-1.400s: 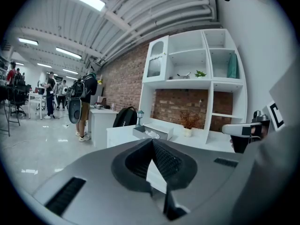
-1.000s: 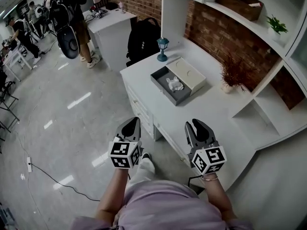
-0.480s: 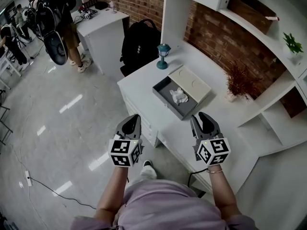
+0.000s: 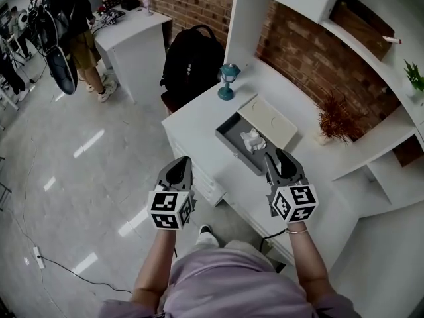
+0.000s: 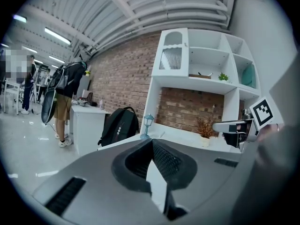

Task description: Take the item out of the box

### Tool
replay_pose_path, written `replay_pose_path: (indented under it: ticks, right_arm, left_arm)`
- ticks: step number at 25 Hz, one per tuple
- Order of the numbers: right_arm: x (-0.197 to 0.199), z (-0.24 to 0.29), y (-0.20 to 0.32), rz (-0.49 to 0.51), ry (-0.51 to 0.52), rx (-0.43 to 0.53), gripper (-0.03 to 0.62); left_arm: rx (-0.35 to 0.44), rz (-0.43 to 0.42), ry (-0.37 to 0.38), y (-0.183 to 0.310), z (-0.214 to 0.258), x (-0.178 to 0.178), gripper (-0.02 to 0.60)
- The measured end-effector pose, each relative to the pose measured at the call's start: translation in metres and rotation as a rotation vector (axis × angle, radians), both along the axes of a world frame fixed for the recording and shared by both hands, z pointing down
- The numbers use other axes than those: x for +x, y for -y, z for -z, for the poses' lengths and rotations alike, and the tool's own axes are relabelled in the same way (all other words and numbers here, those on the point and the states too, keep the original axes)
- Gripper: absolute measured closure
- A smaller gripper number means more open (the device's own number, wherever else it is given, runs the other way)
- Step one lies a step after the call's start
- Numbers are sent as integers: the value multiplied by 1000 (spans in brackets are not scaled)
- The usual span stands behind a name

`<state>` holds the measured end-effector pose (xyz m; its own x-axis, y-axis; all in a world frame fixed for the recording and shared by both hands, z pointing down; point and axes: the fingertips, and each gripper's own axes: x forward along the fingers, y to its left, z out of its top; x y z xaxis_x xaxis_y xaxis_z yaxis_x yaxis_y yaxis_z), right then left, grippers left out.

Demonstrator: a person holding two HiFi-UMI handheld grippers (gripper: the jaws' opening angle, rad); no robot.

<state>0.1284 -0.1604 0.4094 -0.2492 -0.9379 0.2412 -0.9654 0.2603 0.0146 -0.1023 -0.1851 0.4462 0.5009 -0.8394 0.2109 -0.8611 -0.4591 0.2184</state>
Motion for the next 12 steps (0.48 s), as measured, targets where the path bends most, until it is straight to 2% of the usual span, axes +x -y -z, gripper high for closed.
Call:
replay_pose_path:
  ticks: [12]
  right_arm:
    - [-11, -31, 50, 36, -83, -99, 416]
  left_arm:
    - [-36, 23, -15, 27, -15, -20, 580]
